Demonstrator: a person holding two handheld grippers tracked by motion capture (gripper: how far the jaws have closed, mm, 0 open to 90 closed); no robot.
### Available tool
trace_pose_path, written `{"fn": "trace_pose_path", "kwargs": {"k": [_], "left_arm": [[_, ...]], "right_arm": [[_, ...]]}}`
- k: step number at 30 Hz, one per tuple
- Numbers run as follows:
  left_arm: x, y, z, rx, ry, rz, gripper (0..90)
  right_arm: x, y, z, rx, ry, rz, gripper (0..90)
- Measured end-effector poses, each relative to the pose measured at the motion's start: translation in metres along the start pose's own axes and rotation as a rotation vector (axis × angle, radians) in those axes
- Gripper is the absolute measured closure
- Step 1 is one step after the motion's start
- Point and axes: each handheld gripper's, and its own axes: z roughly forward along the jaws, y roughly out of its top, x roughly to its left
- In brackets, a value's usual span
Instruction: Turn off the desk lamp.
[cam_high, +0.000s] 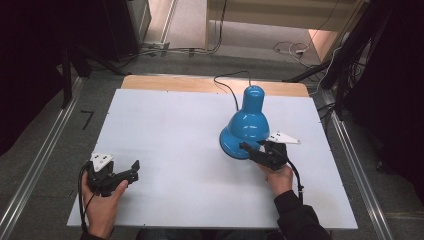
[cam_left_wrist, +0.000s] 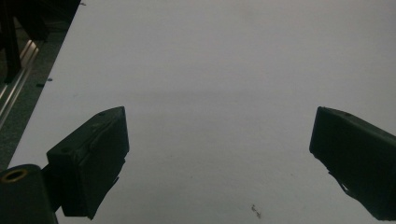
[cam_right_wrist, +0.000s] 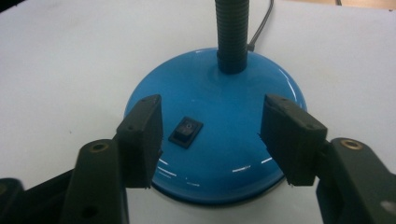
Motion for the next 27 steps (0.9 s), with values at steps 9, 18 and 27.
{"fn": "trace_pose_path", "kwargs": {"k": [9,18,27], "left_arm": [[0.001,0.000,-0.001,0.002,0.000,-0.001,5.4],[0.002,0.000,-0.002,0.003,0.003,-0.001,5.4],[0.001,0.000,-0.001,0.003,0.001,-0.002,5.4]], "right_arm": [[-0.002,-0.001,-0.004,0.008,-0.002,0.012,28.4],[-0.006,-0.003,-0.013,0.014,-0.014,0.014,25.9],[-0.014,-0.007,-0.025,0.011,-0.012,0.042,24.8]]}}
